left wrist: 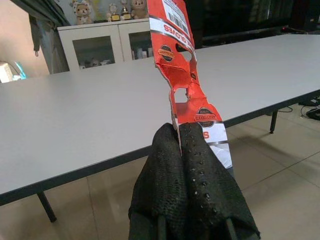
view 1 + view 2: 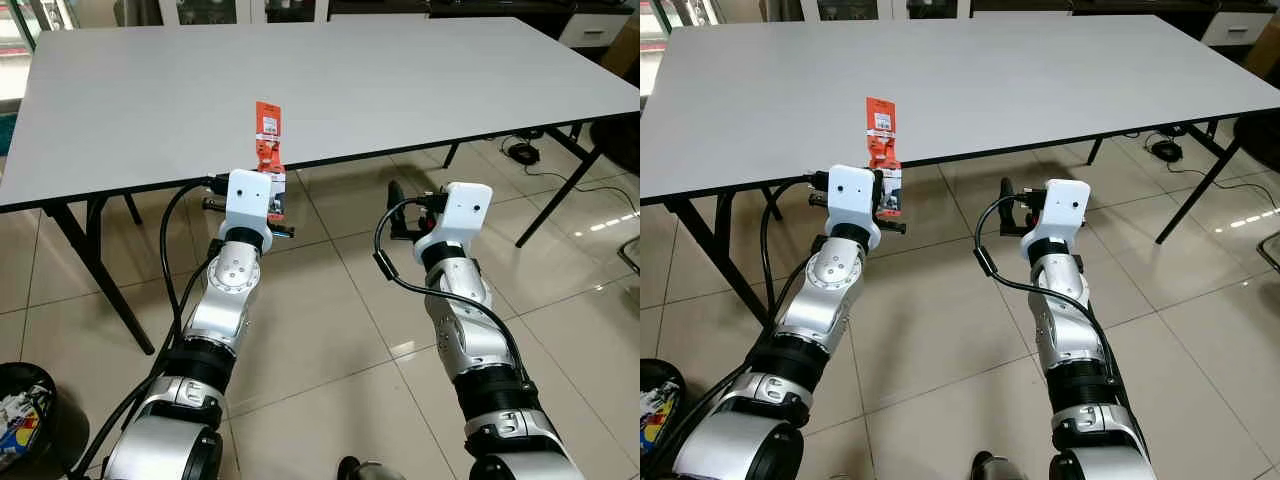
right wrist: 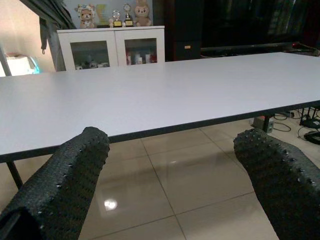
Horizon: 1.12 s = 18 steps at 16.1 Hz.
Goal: Picking trash to rubbish bin
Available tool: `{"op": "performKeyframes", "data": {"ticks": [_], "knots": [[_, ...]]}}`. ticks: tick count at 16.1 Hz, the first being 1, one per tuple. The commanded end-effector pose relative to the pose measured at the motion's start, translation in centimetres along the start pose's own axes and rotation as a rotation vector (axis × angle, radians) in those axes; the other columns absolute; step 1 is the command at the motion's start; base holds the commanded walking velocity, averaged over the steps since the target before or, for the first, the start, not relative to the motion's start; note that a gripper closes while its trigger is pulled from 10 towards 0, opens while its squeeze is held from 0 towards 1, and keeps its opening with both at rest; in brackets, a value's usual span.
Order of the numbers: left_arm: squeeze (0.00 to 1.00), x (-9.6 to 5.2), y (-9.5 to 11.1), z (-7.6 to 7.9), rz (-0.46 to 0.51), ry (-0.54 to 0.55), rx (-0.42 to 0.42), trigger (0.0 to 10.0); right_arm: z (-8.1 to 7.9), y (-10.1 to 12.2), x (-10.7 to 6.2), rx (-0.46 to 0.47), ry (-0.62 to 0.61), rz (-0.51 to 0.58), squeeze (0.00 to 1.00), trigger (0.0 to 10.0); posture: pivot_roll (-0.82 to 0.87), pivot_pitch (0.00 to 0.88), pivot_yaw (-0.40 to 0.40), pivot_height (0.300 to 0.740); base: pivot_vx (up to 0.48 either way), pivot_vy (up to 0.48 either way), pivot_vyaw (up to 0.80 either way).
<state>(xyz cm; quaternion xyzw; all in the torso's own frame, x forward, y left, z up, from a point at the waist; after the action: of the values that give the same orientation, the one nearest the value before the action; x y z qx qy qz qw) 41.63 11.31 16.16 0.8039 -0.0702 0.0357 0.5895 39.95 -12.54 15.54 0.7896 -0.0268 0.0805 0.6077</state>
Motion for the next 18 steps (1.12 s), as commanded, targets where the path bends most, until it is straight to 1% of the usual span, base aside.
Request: {"op": "performKeyframes", "data": {"ticks": [1,2,3,4,5,7,11,13,15,16,17,18], "knots": [[0.0,0.1,0.0,0.5,-0.006,-0.02,-0.003,10.0,0.6,-0.3,-0.1,0.004,-0.018,-0.017,0.0,10.0,-0.07,0.055,-0.079,0.74,0.0,0.0,0.0],[0.0,0.0,-0.4,0.5,-0.019,-0.038,0.002,10.0,1.9,-0.9,-0.3,0.036,-0.068,-0.039,0.0,10.0,-0.06,0.056,-0.078,0.74,0.0,0.0,0.0],[0.0,0.0,-0.4,0.5,-0.018,-0.041,0.005,10.0,2.4,-1.0,-0.4,0.05,-0.087,-0.044,0.0,10.0,-0.06,0.057,-0.077,0.74,0.0,0.0,0.0],[0.0,0.0,-0.4,0.2,-0.016,-0.041,0.012,10.0,3.2,-1.2,-0.5,0.059,-0.12,-0.048,0.0,10.0,-0.05,0.055,-0.071,0.74,0.0,0.0,0.0],[0.0,0.0,-0.4,-0.1,-0.017,-0.042,0.02,10.0,3.5,-1.3,-0.6,0.052,-0.128,-0.049,0.0,10.0,-0.05,0.056,-0.064,0.74,0.0,0.0,0.0],[0.0,0.2,-0.4,-0.3,-0.016,-0.049,0.03,10.0,3.3,-1.3,-0.7,0.064,-0.14,-0.041,0.0,10.0,-0.05,0.053,-0.042,0.74,0.0,0.0,0.0],[0.0,0.6,0.3,0.0,-0.001,-0.08,0.048,10.0,3.0,-1.6,-0.6,0.084,-0.15,-0.036,0.0,10.0,-0.05,0.048,-0.009,0.74,0.0,0.0,0.0],[0.0,0.7,0.3,0.1,-0.001,-0.09,0.051,10.0,3.2,-1.7,-0.8,0.089,-0.161,-0.038,0.0,10.0,-0.06,0.044,-0.002,0.74,0.0,0.0,0.0],[0.0,0.6,-0.3,0.4,-0.026,-0.103,0.041,10.0,3.7,-2.4,-1.0,0.086,-0.175,-0.065,0.0,10.0,-0.05,0.044,-0.002,0.74,0.0,0.0,0.0],[0.0,0.3,-2.3,0.6,-0.102,-0.122,0.019,10.0,4.3,-4.1,-1.3,0.089,-0.199,-0.14,0.0,10.0,-0.06,0.042,-0.008,0.74,0.0,0.0,0.0],[0.0,0.0,-3.1,0.7,-0.127,-0.13,0.029,10.0,4.6,-4.6,-1.5,0.108,-0.21,-0.159,0.0,10.0,-0.06,0.043,-0.009,0.74,0.0,0.0,0.0],[0.0,-1.1,-6.1,1.1,-0.229,-0.166,0.049,10.0,5.4,-6.9,-2.5,0.136,-0.234,-0.245,0.0,10.0,-0.05,0.046,-0.016,0.74,0.0,0.0,0.0]]}}
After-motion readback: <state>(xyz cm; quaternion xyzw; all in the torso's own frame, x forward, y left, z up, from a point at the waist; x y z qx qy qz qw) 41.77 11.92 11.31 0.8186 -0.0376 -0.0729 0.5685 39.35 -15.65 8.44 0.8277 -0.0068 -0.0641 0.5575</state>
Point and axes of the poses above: a point about 5 cm out from each wrist's last joint towards the gripper, its own x axis pointing out of the wrist towards the gripper, its own y axis along the axis of the wrist's last joint, z = x × y, the point moved 5 cm from there along x, pointing out of the wrist towards the gripper, and after that the axes turned 7 degrees about x, right-handed, at the moved point
